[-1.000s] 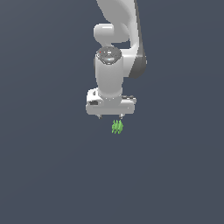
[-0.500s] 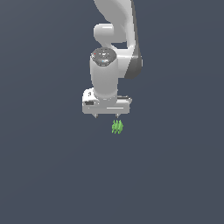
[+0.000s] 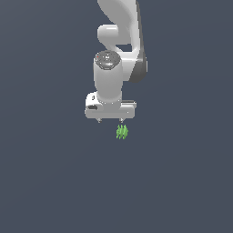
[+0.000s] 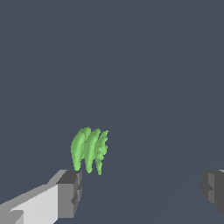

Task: Pick up the object and move it to a goal position.

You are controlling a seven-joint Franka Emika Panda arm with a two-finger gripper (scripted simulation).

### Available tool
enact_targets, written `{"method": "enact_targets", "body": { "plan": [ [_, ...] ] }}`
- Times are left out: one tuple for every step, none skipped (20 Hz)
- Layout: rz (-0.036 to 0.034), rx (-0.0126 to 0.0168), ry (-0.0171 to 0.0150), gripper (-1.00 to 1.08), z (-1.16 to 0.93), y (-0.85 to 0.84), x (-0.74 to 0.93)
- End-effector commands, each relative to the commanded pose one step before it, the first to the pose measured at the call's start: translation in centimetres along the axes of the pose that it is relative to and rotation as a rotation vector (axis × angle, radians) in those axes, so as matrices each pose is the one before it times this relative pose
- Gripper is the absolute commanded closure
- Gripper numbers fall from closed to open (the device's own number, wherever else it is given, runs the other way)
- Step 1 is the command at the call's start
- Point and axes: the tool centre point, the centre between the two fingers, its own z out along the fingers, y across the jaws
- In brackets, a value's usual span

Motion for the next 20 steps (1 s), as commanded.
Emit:
{"method": "enact_targets", "body": {
  "plan": [
    [0.00778, 0.00068, 0.00078, -0.92, 0.478, -0.356, -0.066],
    [0.00537, 0.00044, 0.00103, -0.92, 0.278, -0.207, -0.035],
    [0.00616, 0.0005, 0.00116, -0.92, 0.319, -0.236, -0.045],
    [0.00711, 0.00056, 0.00128, -0.92, 0.362, -0.261, -0.059],
    [0.00791, 0.00062, 0.00139, -0.92, 0.408, -0.295, -0.074],
    [0.00879, 0.0007, 0.00153, -0.92, 0.448, -0.323, -0.091],
    [0.00971, 0.00079, 0.00169, -0.92, 0.49, -0.352, -0.111],
    [0.01062, 0.00088, 0.00183, -0.92, 0.531, -0.38, -0.135],
    [0.01154, 0.00096, 0.00195, -0.92, 0.573, -0.408, -0.162],
    [0.01222, 0.00102, 0.00204, -0.92, 0.6, -0.423, -0.188],
    [0.01154, 0.00098, 0.0019, -0.92, 0.56, -0.39, -0.193],
    [0.01063, 0.00091, 0.00173, -0.92, 0.512, -0.353, -0.192],
    [0.00973, 0.00083, 0.00156, -0.92, 0.464, -0.317, -0.187],
    [0.00883, 0.00076, 0.0014, -0.92, 0.417, -0.281, -0.178],
    [0.0079, 0.00068, 0.00124, -0.92, 0.371, -0.248, -0.167],
    [0.007, 0.00061, 0.00109, -0.92, 0.325, -0.214, -0.153],
    [0.00608, 0.00053, 0.00094, -0.92, 0.28, -0.183, -0.136],
    [0.00513, 0.00045, 0.00079, -0.92, 0.236, -0.154, -0.119],
    [0.00419, 0.00036, 0.00064, -0.92, 0.192, -0.125, -0.099],
    [0.00326, 0.00028, 0.0005, -0.92, 0.149, -0.096, -0.078]
  ]
}}
